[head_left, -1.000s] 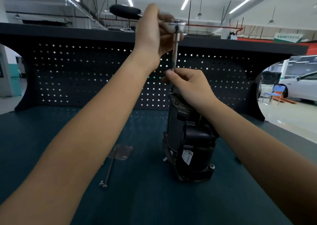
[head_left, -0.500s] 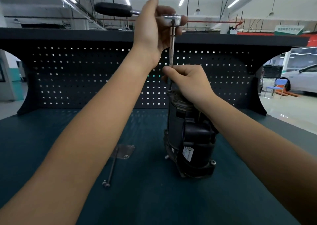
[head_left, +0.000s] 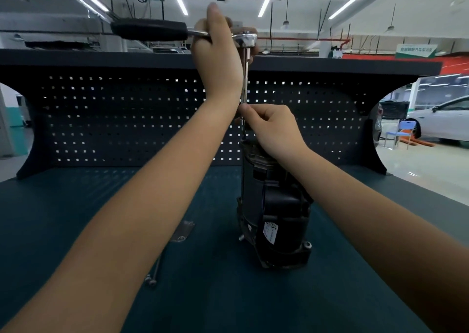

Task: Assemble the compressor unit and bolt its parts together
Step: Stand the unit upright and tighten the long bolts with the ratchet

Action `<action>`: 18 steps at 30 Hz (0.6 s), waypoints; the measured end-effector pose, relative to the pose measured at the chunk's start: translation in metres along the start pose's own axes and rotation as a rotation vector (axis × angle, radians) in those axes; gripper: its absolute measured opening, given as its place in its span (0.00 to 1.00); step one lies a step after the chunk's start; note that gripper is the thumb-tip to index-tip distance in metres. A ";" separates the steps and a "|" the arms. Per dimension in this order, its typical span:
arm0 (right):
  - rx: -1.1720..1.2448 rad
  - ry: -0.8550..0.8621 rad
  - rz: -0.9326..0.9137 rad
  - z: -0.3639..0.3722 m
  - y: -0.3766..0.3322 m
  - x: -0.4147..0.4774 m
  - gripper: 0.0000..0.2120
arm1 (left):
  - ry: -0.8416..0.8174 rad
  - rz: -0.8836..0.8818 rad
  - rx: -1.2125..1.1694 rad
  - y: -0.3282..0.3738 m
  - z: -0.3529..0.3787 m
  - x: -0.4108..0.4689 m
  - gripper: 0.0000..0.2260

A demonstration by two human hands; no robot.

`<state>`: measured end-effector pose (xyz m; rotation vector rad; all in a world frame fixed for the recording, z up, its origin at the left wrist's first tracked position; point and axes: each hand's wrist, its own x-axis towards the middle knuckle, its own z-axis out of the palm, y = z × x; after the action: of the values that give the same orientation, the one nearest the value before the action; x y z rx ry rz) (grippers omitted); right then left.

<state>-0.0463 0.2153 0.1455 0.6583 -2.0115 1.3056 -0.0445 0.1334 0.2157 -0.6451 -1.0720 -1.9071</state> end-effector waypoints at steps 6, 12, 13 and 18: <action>-0.005 -0.005 0.018 0.000 0.000 0.001 0.18 | -0.037 -0.201 -0.076 0.005 0.000 0.009 0.13; 0.042 -0.011 0.043 -0.001 0.002 0.002 0.15 | -0.263 -0.640 -0.155 0.009 0.001 0.027 0.16; 0.056 -0.007 0.054 -0.001 0.004 0.002 0.13 | -0.339 -0.713 -0.140 0.010 -0.001 0.030 0.18; 0.030 -0.006 0.064 -0.001 0.006 0.004 0.10 | -0.228 -0.579 -0.148 0.007 0.004 0.019 0.13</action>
<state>-0.0534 0.2182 0.1449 0.6170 -2.0367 1.3751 -0.0487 0.1273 0.2354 -0.6981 -1.3794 -2.4713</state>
